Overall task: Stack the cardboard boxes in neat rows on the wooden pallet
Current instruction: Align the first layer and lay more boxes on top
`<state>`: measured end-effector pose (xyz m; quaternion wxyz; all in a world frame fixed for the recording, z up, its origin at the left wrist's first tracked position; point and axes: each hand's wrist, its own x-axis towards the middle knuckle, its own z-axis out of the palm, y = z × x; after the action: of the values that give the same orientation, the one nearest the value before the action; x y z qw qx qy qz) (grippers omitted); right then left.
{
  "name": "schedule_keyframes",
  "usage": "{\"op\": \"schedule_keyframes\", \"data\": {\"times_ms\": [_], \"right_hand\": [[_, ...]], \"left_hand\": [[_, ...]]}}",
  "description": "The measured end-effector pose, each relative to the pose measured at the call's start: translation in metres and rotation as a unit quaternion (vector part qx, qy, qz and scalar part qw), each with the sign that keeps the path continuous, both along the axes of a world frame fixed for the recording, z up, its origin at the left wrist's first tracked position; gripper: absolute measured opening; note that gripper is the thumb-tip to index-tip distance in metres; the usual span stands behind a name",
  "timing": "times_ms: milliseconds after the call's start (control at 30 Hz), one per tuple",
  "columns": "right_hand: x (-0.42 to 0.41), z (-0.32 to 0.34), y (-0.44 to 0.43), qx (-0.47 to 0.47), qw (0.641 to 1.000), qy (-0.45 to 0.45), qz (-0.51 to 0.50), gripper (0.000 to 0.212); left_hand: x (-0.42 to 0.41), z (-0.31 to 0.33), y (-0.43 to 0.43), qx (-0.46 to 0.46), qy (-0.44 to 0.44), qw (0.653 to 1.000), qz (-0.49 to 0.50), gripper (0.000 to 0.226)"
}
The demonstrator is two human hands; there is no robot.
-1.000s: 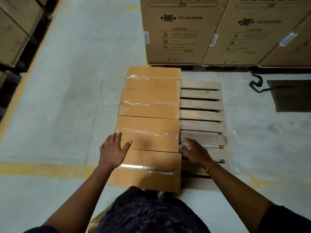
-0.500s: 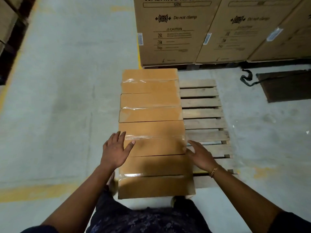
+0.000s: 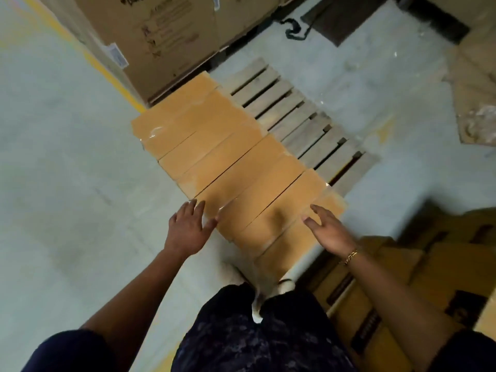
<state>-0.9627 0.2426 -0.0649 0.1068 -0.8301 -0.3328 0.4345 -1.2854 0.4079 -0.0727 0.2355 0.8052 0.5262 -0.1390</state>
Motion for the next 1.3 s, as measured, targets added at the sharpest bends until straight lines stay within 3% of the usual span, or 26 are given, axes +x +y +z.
{"op": "schedule_keyframes", "data": {"times_ms": [367, 800, 1033, 1100, 1233, 1300], "right_hand": [[-0.116, -0.017, -0.108, 0.008, 0.988, -0.036, -0.150, 0.062], [-0.283, -0.074, -0.113, 0.009, 0.942, 0.003, -0.335, 0.066], [-0.311, -0.171, -0.052, -0.033, 0.928, -0.035, -0.369, 0.077], [-0.316, -0.198, -0.034, -0.037, 0.929, -0.043, -0.366, 0.080], [-0.306, -0.251, -0.011, -0.029, 0.942, -0.094, -0.321, 0.088], [-0.295, -0.282, -0.009, -0.036, 0.950, -0.129, -0.282, 0.093]], "left_hand": [[-0.032, -0.027, -0.005, 0.011, 0.022, 0.976, -0.218, 0.083], [-0.103, -0.076, 0.062, 0.021, 0.093, 0.920, -0.381, 0.086], [-0.089, -0.168, 0.152, 0.045, 0.106, 0.866, -0.487, 0.089], [-0.089, -0.194, 0.172, 0.060, 0.093, 0.864, -0.490, 0.089], [-0.087, -0.249, 0.188, 0.077, 0.063, 0.860, -0.500, 0.090], [-0.081, -0.284, 0.182, 0.083, 0.051, 0.840, -0.534, 0.093]]}}
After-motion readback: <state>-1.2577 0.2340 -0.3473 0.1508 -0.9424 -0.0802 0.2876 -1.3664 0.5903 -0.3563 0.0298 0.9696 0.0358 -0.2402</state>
